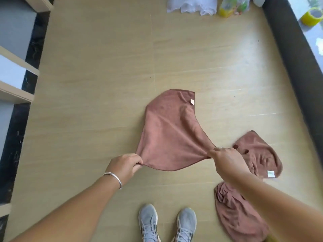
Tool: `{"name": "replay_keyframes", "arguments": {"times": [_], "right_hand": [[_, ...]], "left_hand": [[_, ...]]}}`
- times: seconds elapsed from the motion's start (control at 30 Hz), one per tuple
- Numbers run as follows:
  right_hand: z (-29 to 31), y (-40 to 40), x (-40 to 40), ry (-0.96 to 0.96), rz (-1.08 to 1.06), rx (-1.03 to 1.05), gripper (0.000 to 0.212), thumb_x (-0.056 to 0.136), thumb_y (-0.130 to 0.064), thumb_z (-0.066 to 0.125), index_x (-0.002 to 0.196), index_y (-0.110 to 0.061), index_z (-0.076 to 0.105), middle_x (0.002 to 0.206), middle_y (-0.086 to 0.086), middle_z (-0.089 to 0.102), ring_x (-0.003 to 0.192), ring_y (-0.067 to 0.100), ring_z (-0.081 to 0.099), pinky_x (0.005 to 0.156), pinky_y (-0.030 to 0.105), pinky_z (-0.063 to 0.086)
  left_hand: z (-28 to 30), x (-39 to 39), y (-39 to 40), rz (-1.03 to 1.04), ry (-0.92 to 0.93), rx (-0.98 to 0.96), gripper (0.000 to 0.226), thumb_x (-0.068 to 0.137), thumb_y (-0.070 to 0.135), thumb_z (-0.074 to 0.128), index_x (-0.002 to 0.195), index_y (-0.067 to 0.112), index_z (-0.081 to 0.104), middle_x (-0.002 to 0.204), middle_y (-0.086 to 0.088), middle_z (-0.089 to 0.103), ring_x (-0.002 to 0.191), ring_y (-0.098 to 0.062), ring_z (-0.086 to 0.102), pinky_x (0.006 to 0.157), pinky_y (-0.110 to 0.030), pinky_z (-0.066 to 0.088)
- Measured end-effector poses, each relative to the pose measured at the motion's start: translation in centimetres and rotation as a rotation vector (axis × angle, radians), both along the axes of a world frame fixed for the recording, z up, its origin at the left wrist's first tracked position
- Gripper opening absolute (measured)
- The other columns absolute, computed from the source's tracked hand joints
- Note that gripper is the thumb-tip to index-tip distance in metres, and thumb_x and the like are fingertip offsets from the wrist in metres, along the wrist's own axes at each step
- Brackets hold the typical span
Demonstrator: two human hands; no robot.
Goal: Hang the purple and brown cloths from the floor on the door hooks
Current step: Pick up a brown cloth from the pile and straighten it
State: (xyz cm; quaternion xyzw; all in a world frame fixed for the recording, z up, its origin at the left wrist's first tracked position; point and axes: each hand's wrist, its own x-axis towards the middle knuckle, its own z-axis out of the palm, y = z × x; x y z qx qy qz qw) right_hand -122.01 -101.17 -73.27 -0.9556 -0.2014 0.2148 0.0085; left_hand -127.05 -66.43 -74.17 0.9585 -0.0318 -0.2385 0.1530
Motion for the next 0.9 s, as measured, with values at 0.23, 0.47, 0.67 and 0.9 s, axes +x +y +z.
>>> {"name": "replay_keyframes", "arguments": {"times": [0.23,0.47,0.67,0.9], "right_hand": [[-7.2,-0.9,-7.9,0.209,0.045,-0.169,0.032,0.076,-0.003,0.043,0.095,-0.024,0.059,0.093,-0.003,0.064,0.090,0.023,0.062,0.070,0.032,0.036],[-11.1,-0.1,-7.8,0.186,-0.035,-0.178,0.024,0.077,-0.010,0.042,0.094,-0.024,0.053,0.090,-0.003,0.060,0.087,0.022,0.061,0.067,0.032,0.029],[-16.4,0.8,-1.3,0.060,-0.232,-0.112,0.010,0.081,-0.010,0.038,0.079,-0.020,0.039,0.073,-0.003,0.039,0.071,0.023,0.036,0.063,0.035,0.027],[-26.0,1.2,9.6,-0.149,-0.292,-0.092,0.017,0.083,-0.014,0.036,0.087,-0.019,0.052,0.094,0.009,0.058,0.095,0.030,0.051,0.071,0.036,0.029]], "left_hand": [[-8.7,-9.2,-0.3,0.043,0.208,0.003,0.011,0.094,0.041,0.051,0.100,0.034,0.058,0.097,0.014,0.066,0.089,-0.016,0.059,0.067,-0.029,0.039],[-12.8,-7.9,0.1,0.086,0.244,-0.100,0.011,0.094,0.036,0.052,0.095,0.036,0.063,0.086,0.013,0.064,0.083,-0.013,0.058,0.068,-0.028,0.041],[-18.4,0.3,0.4,0.127,0.047,-0.180,0.016,0.096,0.027,0.051,0.102,0.026,0.065,0.099,0.011,0.065,0.092,-0.017,0.058,0.069,-0.027,0.037],[-28.5,13.0,0.4,0.081,-0.104,-0.183,0.015,0.096,0.027,0.049,0.101,0.025,0.064,0.095,0.008,0.065,0.087,-0.018,0.055,0.070,-0.029,0.038]]}}
